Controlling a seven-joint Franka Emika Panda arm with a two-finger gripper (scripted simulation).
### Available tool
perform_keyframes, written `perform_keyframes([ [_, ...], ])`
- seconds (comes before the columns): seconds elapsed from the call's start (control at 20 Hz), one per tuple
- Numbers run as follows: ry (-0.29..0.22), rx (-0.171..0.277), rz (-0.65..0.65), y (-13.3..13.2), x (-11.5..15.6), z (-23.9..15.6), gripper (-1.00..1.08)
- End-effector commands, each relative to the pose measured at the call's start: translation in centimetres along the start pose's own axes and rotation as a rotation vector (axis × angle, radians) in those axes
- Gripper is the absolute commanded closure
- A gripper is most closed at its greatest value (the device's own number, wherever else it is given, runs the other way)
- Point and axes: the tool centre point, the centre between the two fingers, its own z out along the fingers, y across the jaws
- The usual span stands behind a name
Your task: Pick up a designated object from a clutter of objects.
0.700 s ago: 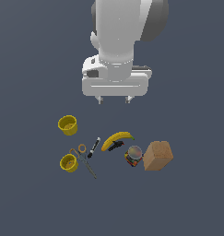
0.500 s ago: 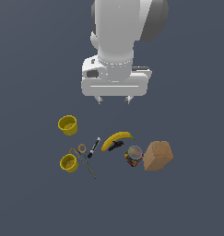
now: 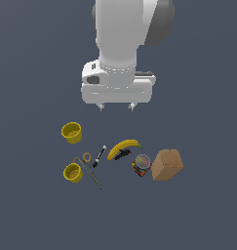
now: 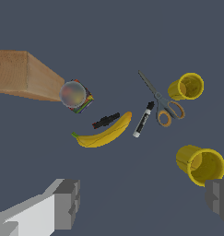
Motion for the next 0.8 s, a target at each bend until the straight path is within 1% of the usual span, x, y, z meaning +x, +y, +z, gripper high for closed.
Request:
perform_keyframes([
  [0.0, 0.0, 0.0, 0.004, -0.1, 0.0, 0.1, -0.92],
  [0.4, 0.002, 0.005, 0.078, -0.4, 0.6, 1.5, -0.92],
  [0.75, 0.005, 0.013, 0.208, -0.9, 1.5, 4.0, -0.92],
])
